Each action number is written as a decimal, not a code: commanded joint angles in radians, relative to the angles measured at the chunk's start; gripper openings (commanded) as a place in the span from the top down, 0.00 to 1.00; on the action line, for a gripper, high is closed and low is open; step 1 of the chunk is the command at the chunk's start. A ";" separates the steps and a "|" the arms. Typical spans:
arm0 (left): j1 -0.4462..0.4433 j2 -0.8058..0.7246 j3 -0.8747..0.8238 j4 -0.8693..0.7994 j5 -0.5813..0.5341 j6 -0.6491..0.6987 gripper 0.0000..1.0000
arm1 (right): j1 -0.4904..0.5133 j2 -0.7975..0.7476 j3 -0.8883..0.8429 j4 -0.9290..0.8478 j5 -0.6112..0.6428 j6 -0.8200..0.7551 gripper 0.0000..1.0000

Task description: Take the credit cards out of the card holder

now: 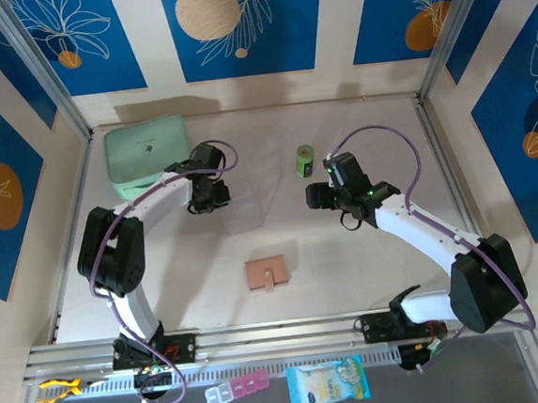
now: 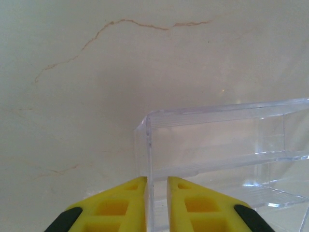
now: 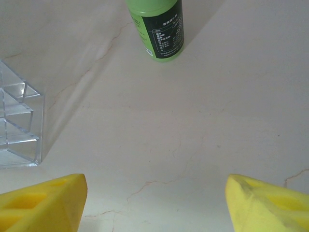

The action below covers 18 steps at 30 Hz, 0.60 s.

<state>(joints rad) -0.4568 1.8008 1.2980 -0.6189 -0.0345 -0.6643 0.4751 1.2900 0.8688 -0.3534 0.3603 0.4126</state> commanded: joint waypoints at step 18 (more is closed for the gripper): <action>-0.017 -0.008 -0.039 -0.038 -0.006 -0.017 0.85 | 0.005 -0.021 -0.002 -0.021 0.008 0.012 0.24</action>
<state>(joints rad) -0.4652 1.7954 1.2739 -0.6437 -0.0341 -0.6762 0.4751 1.2900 0.8684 -0.3607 0.3599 0.4129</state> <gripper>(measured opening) 0.158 0.760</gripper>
